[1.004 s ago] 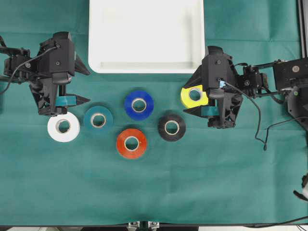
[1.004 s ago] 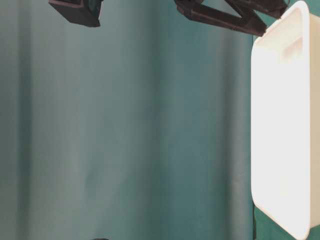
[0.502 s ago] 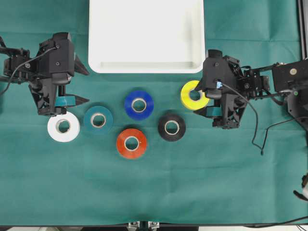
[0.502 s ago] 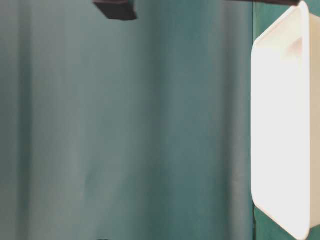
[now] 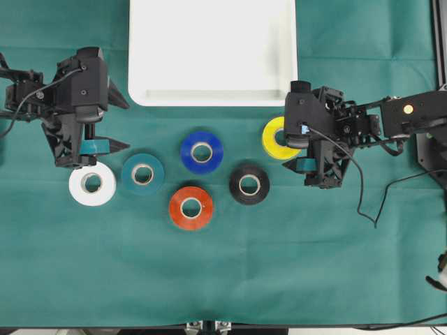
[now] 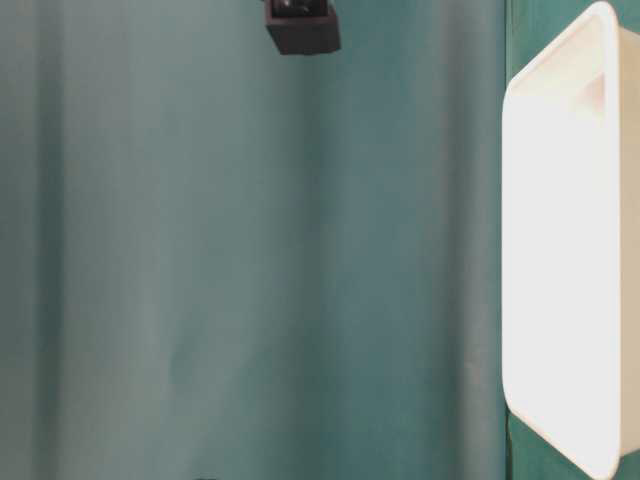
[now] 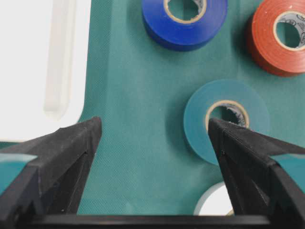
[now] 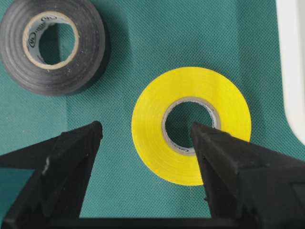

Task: Put the tape alternately from left to right into the white case.
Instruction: 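Close the right gripper on the yellow tape and lift it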

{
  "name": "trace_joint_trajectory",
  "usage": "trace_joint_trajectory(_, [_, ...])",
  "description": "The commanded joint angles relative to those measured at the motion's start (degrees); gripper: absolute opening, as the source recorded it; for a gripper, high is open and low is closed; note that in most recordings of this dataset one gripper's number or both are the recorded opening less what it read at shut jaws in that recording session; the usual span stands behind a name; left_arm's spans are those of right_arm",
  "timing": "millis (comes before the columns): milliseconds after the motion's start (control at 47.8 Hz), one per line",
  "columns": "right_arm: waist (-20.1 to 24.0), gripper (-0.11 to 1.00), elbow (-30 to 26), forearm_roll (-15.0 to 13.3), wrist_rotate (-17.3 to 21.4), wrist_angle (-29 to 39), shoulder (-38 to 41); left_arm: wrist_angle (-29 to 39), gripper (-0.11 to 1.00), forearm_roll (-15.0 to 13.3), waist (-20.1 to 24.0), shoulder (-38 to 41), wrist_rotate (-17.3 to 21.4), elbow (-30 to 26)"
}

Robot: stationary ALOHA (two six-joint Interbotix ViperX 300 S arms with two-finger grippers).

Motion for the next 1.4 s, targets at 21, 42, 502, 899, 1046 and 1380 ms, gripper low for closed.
trace_joint_trajectory(21, [-0.3, 0.80, -0.8, -0.3, 0.1, -0.7, 0.5, -0.1, 0.75, -0.1, 0.2, -0.4, -0.1, -0.8])
trace_joint_trajectory(42, [-0.4, 0.80, -0.8, -0.3, 0.1, -0.8, 0.8, -0.2, 0.76, -0.1, 0.2, -0.4, -0.1, -0.8])
trace_joint_trajectory(502, [-1.1, 0.80, -2.7, -1.8, 0.1, -2.9, 7.5, -0.1, 0.76, -0.1, 0.2, -0.4, -0.2, -0.6])
trace_joint_trajectory(899, [-1.2, 0.60, -4.0, -1.9, 0.0, -2.7, 8.6, -0.1, 0.75, -0.1, 0.2, -0.4, -0.2, -0.5])
trace_joint_trajectory(1046, [-1.2, 0.30, -3.7, -2.4, -0.1, -2.5, 8.6, -0.1, 0.75, -0.1, 0.2, -0.4, -0.1, -0.5])
trace_joint_trajectory(1380, [-1.1, 0.30, -4.7, -2.4, 0.1, -0.3, 8.1, -0.1, 0.75, -0.1, 0.2, -0.4, -0.1, -0.5])
